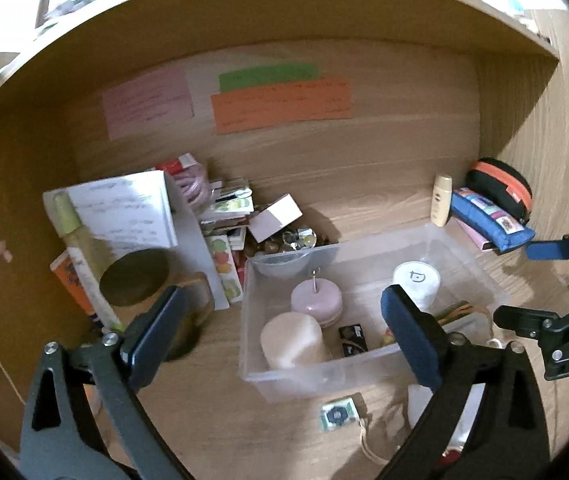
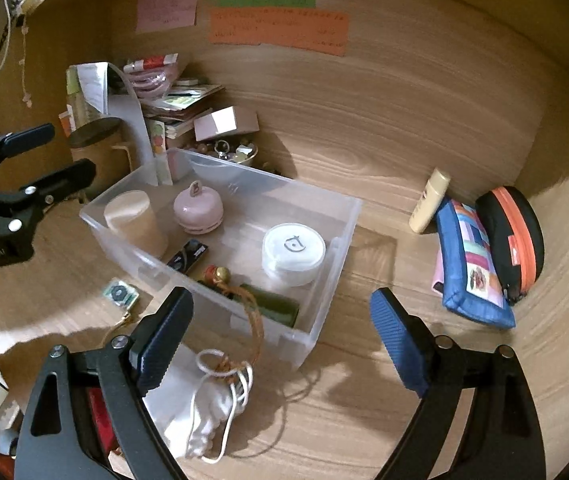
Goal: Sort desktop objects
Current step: 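Withdraw both open tools from the box toward the pouches on the desk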
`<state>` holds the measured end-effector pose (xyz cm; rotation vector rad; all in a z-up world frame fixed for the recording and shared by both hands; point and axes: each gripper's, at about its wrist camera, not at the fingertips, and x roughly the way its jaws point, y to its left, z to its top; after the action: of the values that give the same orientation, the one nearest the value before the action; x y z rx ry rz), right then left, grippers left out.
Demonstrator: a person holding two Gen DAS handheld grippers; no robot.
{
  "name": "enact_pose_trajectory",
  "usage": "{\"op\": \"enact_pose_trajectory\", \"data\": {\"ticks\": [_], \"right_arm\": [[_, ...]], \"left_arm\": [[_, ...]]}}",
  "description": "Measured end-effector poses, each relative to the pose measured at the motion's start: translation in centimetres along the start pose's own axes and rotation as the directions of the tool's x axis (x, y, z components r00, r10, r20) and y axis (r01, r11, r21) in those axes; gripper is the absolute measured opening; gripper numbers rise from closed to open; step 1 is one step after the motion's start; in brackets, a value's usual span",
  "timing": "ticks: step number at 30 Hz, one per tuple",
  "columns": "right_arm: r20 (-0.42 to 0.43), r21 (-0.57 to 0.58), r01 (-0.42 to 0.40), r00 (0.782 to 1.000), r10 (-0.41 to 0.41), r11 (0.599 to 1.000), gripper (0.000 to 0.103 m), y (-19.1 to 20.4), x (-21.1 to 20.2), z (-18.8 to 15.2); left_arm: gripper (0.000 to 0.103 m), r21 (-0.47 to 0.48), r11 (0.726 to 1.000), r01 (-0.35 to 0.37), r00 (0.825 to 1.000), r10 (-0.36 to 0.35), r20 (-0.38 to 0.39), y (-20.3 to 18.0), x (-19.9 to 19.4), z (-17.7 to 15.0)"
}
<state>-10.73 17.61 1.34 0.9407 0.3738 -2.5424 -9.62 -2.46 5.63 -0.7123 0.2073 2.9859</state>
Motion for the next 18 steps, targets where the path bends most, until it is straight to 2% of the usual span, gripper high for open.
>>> {"op": "enact_pose_trajectory", "data": {"ticks": [8, 14, 18], "right_arm": [[0.011, 0.023, -0.023, 1.000, 0.023, 0.999, 0.096, 0.2, -1.4, -2.3], [-0.024, 0.039, -0.032, 0.999, 0.033, 0.999, 0.096, 0.3, -1.1, -4.4], [-0.034, 0.045, -0.027, 0.999, 0.029, 0.999, 0.096, 0.1, -1.1, -5.8]], "left_arm": [[0.101, -0.047, 0.999, 0.016, 0.998, -0.019, -0.056, 1.0, -1.6, -2.2], [0.101, -0.013, 1.000, -0.016, 0.996, 0.015, -0.083, 0.0, -2.7, -4.7], [0.101, -0.021, 0.999, 0.033, 0.993, -0.035, -0.116, -1.1, -3.3, -6.1]]}}
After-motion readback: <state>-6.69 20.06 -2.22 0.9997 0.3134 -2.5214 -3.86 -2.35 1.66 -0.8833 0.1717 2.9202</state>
